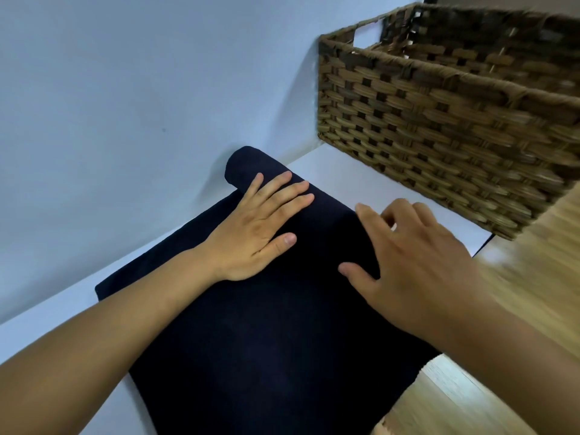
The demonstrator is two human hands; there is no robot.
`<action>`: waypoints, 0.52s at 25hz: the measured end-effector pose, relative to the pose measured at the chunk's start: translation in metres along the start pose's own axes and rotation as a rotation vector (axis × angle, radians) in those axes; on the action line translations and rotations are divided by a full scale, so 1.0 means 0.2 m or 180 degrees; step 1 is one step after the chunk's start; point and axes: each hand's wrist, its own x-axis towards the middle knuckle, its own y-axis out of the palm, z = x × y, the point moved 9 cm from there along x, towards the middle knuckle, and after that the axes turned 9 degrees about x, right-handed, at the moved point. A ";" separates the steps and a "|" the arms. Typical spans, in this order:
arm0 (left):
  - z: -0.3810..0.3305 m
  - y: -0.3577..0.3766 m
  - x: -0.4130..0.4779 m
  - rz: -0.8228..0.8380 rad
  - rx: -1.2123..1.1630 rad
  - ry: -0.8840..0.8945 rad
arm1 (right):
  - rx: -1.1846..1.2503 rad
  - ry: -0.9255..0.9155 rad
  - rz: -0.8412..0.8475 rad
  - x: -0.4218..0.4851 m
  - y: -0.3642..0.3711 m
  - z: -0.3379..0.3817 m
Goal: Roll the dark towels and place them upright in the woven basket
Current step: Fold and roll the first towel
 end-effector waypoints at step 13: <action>-0.02 0.02 0.54 -0.1180 -0.0042 -0.0192 | 0.0819 0.0714 0.0817 0.16 0.14 -0.32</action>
